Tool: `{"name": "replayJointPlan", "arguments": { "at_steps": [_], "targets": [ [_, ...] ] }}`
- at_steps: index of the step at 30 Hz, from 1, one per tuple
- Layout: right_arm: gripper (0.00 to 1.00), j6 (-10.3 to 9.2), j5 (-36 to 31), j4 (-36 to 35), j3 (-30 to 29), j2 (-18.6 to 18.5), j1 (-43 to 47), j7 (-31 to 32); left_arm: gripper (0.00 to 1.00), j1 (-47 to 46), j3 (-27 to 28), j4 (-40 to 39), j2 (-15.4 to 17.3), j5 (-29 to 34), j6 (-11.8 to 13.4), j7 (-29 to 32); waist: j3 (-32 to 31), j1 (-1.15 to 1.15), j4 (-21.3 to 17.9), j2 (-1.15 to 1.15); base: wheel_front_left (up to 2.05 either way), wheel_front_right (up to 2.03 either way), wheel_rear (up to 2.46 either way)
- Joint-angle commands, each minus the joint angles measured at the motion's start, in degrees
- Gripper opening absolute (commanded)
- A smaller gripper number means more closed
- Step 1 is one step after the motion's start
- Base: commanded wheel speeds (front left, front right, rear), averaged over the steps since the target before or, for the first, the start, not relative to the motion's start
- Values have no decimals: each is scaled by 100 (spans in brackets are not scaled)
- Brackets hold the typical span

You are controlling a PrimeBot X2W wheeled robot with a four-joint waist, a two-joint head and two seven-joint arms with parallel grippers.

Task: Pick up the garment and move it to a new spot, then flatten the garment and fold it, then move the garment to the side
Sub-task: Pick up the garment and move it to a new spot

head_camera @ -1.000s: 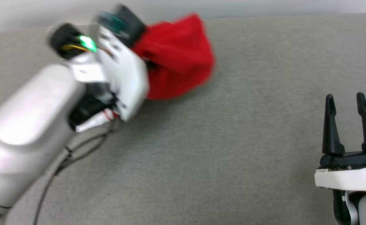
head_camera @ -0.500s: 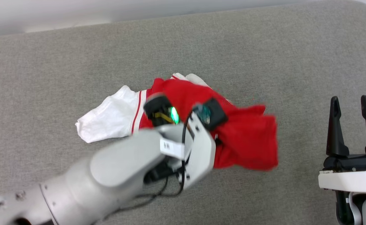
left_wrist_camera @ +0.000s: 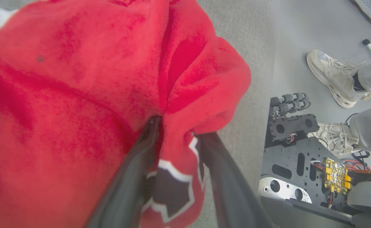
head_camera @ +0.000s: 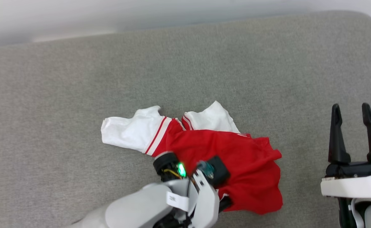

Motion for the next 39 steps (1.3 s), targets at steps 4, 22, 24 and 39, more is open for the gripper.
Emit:
{"name": "replayJointPlan", "arguments": {
  "at_steps": [4,22,24,39],
  "targets": [
    [100,-2,-46,33,-7,19,191,-13,100,32,365,102,-75,87,156,-801,-344,0,90,0,0,0,0],
    [100,-2,-87,59,-6,19,716,-14,100,1797,2958,-465,615,1255,3195,-3320,-1157,0,539,0,0,0,0],
    [100,-2,-91,65,-3,19,750,-13,100,2144,3308,-647,604,1478,3322,-3315,-1203,0,575,0,0,0,0],
    [100,-2,87,220,109,19,998,-14,100,4052,4989,-1200,-6,2865,3206,-3318,-1440,0,704,0,0,0,0]
  ]
}}
